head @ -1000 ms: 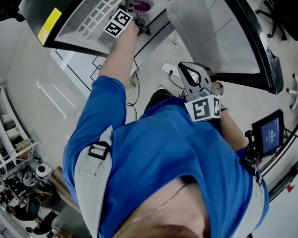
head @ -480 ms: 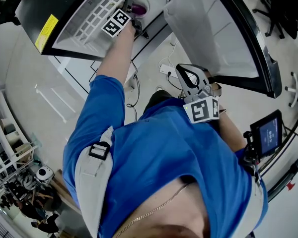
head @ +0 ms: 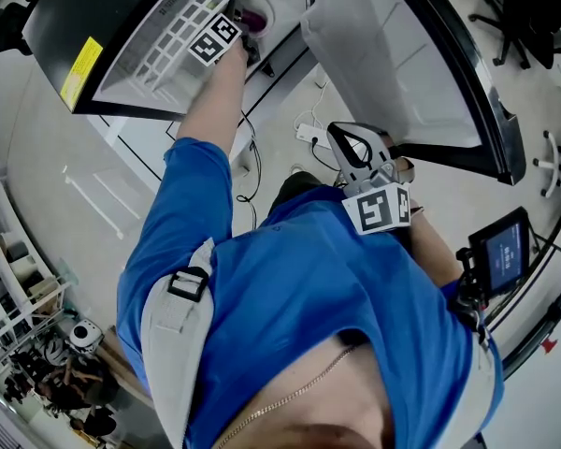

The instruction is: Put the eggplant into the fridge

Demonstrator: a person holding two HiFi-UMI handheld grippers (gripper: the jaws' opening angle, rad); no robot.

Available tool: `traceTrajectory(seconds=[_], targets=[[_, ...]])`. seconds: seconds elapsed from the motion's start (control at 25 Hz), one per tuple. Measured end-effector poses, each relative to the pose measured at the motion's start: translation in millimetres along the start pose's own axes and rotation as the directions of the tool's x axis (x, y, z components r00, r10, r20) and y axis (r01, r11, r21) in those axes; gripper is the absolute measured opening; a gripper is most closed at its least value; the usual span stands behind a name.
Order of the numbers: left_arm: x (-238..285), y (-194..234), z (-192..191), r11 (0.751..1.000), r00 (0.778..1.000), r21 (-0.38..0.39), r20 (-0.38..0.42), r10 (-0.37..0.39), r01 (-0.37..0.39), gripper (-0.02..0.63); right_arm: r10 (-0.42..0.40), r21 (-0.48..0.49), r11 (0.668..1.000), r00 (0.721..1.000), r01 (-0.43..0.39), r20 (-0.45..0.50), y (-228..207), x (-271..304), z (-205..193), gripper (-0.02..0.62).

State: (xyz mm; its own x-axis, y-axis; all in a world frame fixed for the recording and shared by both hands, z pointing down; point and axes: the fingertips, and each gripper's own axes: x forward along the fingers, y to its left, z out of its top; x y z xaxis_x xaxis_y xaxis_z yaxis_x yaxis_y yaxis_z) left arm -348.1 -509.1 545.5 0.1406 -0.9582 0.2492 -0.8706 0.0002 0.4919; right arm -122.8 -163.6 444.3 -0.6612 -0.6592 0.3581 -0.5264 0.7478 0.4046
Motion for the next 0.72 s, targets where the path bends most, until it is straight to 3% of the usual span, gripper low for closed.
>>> traceTrajectory(seconds=[0.16,0.32,0.72], targets=[[5.0,2.6,-2.2,1.000,1.000,0.017,-0.016,0.024,-0.024,0.205,-0.005,0.005,1.000,1.000,0.005,0.001,-2.3,-1.6,0.0,0.018],[10.5,6.3,-9.4,0.999,0.998,0.031,-0.050,0.043,-0.041,0.263,-0.004,0.008,1.000,1.000,0.004,0.006,-2.1,-2.2,1.7,0.018],[16.4,1.1,-18.8,0.988,0.990,0.151,-0.128,0.052,-0.032,0.321,-0.019,0.021,1.000,1.000,0.019,0.002,-6.3,-4.6,0.4,0.018]])
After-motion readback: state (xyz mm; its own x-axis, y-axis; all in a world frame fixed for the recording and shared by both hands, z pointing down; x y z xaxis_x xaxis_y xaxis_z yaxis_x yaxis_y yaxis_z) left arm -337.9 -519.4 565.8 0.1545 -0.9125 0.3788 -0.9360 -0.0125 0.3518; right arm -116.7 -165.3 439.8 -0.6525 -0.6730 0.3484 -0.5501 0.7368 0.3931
